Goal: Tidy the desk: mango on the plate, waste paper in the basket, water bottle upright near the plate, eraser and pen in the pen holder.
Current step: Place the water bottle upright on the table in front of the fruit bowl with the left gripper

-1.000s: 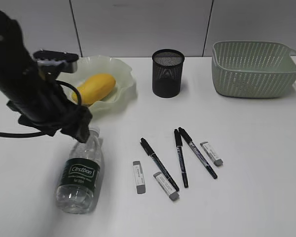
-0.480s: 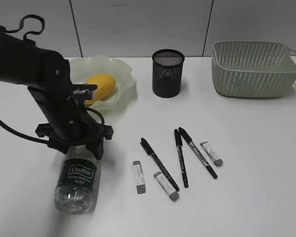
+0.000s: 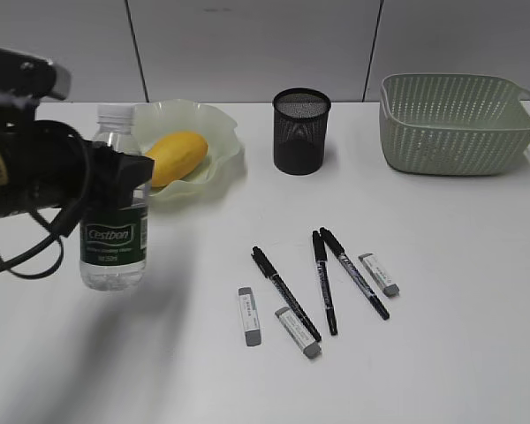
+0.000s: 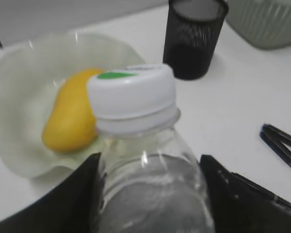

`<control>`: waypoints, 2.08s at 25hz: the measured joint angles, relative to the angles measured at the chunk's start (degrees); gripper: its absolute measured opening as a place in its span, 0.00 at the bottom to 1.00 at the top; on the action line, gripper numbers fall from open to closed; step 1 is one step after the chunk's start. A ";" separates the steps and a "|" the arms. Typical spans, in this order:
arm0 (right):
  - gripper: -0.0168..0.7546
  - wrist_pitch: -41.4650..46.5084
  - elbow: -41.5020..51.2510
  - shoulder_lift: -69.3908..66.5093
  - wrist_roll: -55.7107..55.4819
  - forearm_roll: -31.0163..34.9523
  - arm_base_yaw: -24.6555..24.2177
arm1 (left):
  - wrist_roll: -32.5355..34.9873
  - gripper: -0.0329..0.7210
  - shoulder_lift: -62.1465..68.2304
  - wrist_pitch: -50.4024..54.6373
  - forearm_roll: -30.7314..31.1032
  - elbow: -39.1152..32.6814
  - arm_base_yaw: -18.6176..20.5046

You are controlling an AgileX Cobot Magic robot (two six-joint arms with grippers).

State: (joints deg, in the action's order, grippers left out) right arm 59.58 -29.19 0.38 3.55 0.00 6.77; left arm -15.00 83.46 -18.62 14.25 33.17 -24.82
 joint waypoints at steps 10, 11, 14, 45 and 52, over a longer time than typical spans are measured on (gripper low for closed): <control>0.43 0.00 0.00 0.00 0.00 0.00 0.00 | 6.82 0.62 15.97 -35.06 0.34 -3.96 9.47; 0.43 0.00 0.00 0.00 0.00 0.00 0.00 | 7.13 0.62 17.54 -38.45 0.46 -3.96 9.47; 0.43 0.00 0.00 0.00 0.00 0.00 0.00 | 7.71 0.62 21.64 -44.23 0.48 -3.96 9.47; 0.42 -0.07 0.00 0.00 -0.05 -0.35 0.00 | 3.70 0.83 10.10 -49.17 5.88 -11.92 9.47; 0.42 -0.07 0.00 0.00 -0.05 -0.40 0.00 | -12.76 0.62 -20.94 20.97 12.48 -1.65 7.07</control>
State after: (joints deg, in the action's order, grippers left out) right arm 59.51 -29.19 0.38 3.50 -0.40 6.77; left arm -27.76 62.52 2.35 26.73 31.52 -17.75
